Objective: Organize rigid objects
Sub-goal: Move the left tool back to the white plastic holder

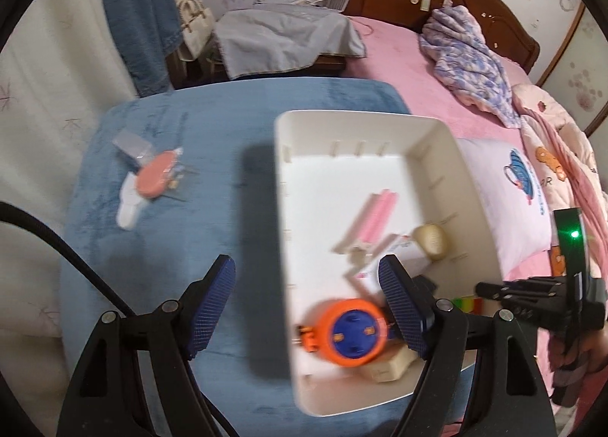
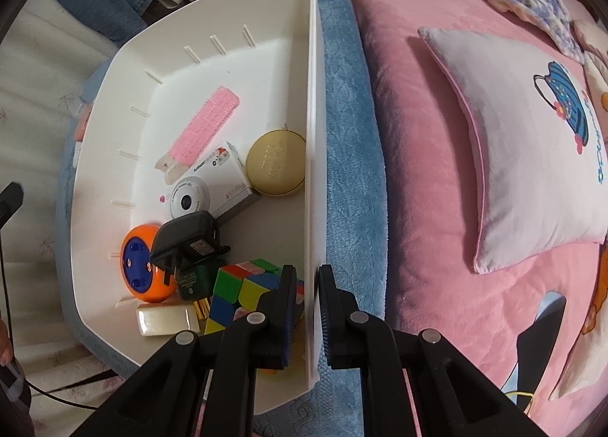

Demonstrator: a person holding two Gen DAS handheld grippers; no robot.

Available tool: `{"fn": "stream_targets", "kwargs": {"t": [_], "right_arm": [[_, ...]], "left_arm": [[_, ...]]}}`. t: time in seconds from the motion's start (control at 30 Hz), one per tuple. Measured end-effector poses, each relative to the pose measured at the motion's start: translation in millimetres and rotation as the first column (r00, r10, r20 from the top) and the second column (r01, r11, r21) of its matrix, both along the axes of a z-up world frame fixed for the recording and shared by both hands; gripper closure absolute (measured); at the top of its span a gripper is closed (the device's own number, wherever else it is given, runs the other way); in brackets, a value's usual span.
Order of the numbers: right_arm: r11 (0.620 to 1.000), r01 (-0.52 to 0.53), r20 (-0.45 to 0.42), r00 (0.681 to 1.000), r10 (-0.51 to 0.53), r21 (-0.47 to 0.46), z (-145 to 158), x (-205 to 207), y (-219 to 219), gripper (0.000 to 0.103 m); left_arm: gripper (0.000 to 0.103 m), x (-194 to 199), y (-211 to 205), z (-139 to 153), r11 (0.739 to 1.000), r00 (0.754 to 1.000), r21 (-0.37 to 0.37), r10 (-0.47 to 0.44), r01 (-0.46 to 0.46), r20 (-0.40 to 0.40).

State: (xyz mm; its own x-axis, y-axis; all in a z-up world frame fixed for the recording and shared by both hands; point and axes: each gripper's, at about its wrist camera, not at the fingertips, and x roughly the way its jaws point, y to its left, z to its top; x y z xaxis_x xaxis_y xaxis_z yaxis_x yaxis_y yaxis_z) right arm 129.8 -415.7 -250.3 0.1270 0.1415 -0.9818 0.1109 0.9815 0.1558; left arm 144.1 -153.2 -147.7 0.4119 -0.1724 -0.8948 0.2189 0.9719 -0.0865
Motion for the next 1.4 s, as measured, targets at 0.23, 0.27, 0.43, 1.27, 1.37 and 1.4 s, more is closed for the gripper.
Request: {"fn": "stream_targets", "kwargs": {"t": [0.23,0.27,0.43,1.27,1.37,1.4], "right_arm": [[0.997,0.076,-0.002,0.997,-0.076,-0.025,-1,5,0,0.092],[0.996,0.087,0.0,0.996,-0.088,-0.029,-1,6,0,0.092],[0.986,0.157,0.009,0.988,-0.157,-0.047,-1,12,0,0.092],[0.927,0.323,0.056,0.947,-0.318,-0.193,-2,16,9,0.09],[0.92,0.33,0.058,0.944,-0.325,-0.209,-1,16,10,0.089],[0.918,0.333,0.058,0.943,-0.328,-0.214,-1,16,11,0.089]], "left_arm": [[0.022,10,44,-1,0.998,1.0,0.054,-0.008,0.008,-0.006],[0.022,13,51,-2,0.998,1.0,0.064,-0.016,0.016,-0.006],[0.022,27,81,-5,0.993,0.999,0.111,-0.049,0.05,-0.014],[0.022,134,174,-89,0.95,0.964,0.229,-0.162,0.21,-0.211],[0.022,144,176,-105,0.951,0.96,0.23,-0.153,0.208,-0.234],[0.023,146,176,-108,0.951,0.959,0.229,-0.151,0.206,-0.239]]}}
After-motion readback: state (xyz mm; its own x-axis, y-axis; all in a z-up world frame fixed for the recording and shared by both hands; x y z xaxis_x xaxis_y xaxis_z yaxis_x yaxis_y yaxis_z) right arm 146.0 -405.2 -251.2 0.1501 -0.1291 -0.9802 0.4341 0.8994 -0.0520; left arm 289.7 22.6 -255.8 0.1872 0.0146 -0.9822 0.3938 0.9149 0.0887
